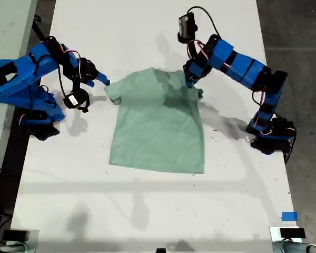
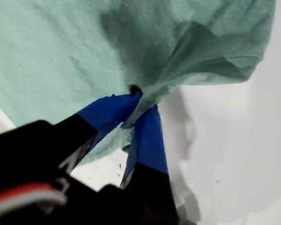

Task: Fold tshirt

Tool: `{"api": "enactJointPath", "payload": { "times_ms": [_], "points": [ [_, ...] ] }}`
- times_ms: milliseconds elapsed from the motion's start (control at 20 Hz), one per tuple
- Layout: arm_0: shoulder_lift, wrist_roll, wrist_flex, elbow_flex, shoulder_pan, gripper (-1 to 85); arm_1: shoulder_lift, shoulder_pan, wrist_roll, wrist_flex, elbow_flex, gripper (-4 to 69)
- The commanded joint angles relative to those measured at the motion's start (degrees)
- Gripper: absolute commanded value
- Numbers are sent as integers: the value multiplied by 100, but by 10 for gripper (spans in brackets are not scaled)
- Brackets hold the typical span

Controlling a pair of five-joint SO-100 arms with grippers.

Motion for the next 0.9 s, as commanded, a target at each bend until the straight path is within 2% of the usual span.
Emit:
{"api": "enactJointPath", "payload": {
  "times_ms": [0,300,350,450,500,550,650,850],
  "points": [
    [141,-114,-141,-35,97,228,-431,-352,527,-448,-765,-9],
    [123,-176,-202,-53,202,229,-1213,-466,958,-1512,-932,-12],
    [123,-176,-211,-53,211,229,-1213,-475,984,-1617,-932,6],
    [123,-193,-237,-53,211,230,-1345,-475,1011,-1784,-1046,160],
    [114,-193,-264,-53,211,230,-1406,-492,1072,-1811,-1143,265],
    [88,-193,-272,-53,202,231,-1397,-545,1107,-1863,-1169,304],
    [35,-193,-281,-53,185,231,-1204,-519,1230,-1617,-1195,272],
    [-9,-158,-325,-70,97,255,-105,-299,923,-536,-1090,235]
  ]
}}
